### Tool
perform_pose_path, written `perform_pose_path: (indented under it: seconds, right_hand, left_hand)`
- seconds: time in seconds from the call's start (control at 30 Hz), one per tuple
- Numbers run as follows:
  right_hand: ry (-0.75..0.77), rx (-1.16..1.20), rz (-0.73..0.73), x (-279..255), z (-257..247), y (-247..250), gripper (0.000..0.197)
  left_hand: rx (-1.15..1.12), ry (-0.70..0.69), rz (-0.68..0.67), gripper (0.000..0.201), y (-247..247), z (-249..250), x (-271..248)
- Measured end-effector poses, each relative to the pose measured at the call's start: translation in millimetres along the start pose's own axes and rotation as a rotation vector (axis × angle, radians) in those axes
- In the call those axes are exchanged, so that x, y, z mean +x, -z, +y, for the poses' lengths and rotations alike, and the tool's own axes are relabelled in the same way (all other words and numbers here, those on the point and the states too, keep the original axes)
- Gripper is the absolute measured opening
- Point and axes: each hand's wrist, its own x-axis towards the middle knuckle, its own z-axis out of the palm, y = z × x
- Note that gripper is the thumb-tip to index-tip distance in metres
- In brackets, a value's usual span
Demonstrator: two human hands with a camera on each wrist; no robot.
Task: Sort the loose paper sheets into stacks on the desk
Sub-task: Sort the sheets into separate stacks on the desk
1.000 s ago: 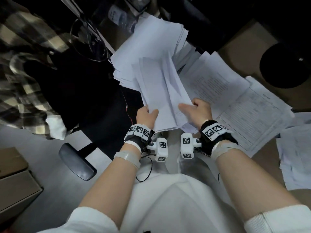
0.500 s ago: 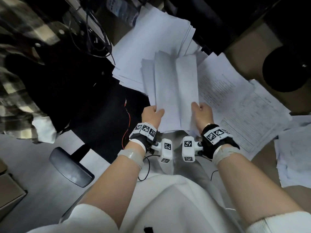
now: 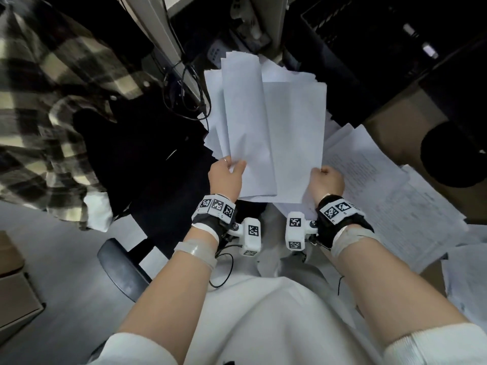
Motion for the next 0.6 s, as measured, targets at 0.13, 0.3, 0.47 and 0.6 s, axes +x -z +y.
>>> perform_pose_path:
  seconds: [0.13, 0.3, 0.47, 0.6]
  right_hand:
    - [0.001, -0.022, 0.081, 17, -31, -11, 0.019]
    - [-0.004, -0.047, 0.005, 38, -58, -46, 0.028]
    - [-0.08, -0.033, 0.01, 48, -89, -71, 0.036]
    - [-0.135, 0.084, -0.123, 57, -98, -81, 0.039]
  left_hand:
    - [-0.033, 0.012, 0.11, 0.027, 15, 8, 19]
    - [-0.004, -0.019, 0.109, 0.024, 31, 14, 41]
    - [0.15, -0.018, 0.117, 0.027, 46, 7, 57]
    - [0.119, 0.005, 0.067, 0.019, 47, 10, 63]
